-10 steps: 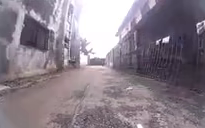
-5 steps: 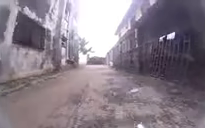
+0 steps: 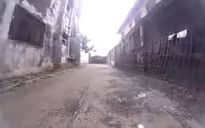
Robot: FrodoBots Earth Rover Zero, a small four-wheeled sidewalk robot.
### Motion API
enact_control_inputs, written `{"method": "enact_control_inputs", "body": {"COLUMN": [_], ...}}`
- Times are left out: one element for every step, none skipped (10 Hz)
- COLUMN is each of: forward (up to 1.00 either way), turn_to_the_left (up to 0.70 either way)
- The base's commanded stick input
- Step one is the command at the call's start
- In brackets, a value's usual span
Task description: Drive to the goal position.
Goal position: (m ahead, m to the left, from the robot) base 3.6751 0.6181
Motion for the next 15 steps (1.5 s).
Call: {"method": "enact_control_inputs", "body": {"forward": [0.7,0.7,0.7,0.7,0.7,0.7,0.7,0.7,0.7,0.7,0.7,0.7,0.7,0.7,0.7], "turn_to_the_left": [0.0,0.0,0.0,0.0,0.0,0.0,0.0,0.0,0.06,0.28,0.35,0.35,0.16,0.0,0.0]}}
